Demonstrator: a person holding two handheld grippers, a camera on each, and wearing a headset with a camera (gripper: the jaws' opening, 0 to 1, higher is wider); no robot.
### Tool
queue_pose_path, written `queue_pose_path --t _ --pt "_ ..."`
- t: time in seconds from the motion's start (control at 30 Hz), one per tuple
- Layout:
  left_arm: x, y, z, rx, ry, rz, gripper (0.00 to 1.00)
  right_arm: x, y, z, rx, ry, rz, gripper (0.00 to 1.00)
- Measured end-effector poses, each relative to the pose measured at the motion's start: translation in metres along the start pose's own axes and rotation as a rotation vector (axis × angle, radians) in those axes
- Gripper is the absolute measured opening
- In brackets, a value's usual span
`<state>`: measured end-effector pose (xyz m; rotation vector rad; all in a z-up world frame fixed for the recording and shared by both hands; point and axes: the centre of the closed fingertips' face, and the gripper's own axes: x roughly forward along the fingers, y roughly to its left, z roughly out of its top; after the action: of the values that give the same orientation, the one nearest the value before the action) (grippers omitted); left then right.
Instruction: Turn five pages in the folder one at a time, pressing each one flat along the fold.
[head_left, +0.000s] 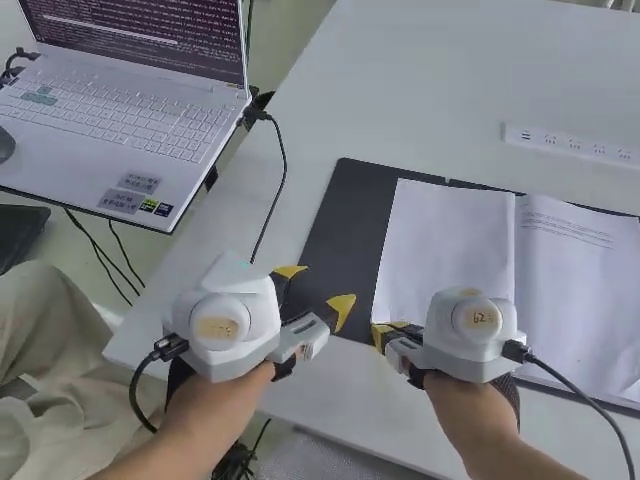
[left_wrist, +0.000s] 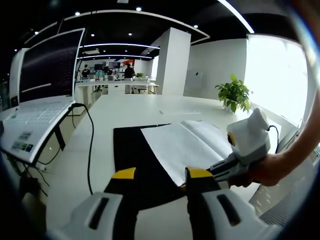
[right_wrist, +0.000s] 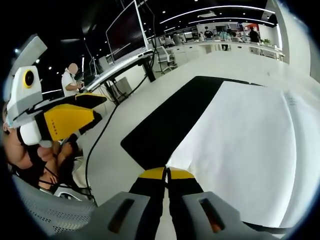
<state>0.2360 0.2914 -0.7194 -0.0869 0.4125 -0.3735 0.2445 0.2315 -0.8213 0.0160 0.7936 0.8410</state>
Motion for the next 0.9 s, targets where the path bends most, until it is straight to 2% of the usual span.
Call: queue_pose_path --t 0.07,0.17,0.27,0.43,0.47,0.53,0.57,0.73,0.77,0.9 --pt "0.002 0.000 -0.002 0.001 0.004 -0.002 0.36 -0.001 0.003 0.001 0.016 -0.014 0.014 0.02" --pt "0.006 -0.001 -0.007 0.003 0.021 -0.005 0.36 0.000 0.011 0.000 0.064 -0.026 0.055 0.12" --pt "0.011 -0.001 -0.010 0.009 0.032 -0.009 0.35 -0.006 0.017 0.001 0.079 -0.030 0.064 0.18" --pt "0.024 -0.004 -0.018 0.027 0.066 -0.026 0.34 -0.026 0.024 0.010 0.112 -0.083 0.093 0.14" --pt "0.027 -0.006 -0.019 0.032 0.064 -0.032 0.34 -0.029 0.024 0.012 0.116 -0.096 0.094 0.14" --pt "0.034 -0.010 -0.024 0.053 0.094 -0.050 0.31 -0.040 0.027 0.015 0.133 -0.110 0.104 0.13" --pt "0.037 -0.012 -0.025 0.062 0.091 -0.058 0.30 -0.046 0.028 0.017 0.141 -0.124 0.105 0.13" --pt "0.055 -0.028 -0.034 0.088 0.123 -0.107 0.29 -0.075 0.019 0.020 0.171 -0.167 0.086 0.14" --pt "0.059 -0.033 -0.036 0.087 0.127 -0.121 0.29 -0.083 0.014 0.022 0.191 -0.192 0.081 0.12" --pt "0.073 -0.047 -0.044 0.097 0.140 -0.161 0.28 -0.103 -0.003 0.022 0.229 -0.231 0.042 0.12"
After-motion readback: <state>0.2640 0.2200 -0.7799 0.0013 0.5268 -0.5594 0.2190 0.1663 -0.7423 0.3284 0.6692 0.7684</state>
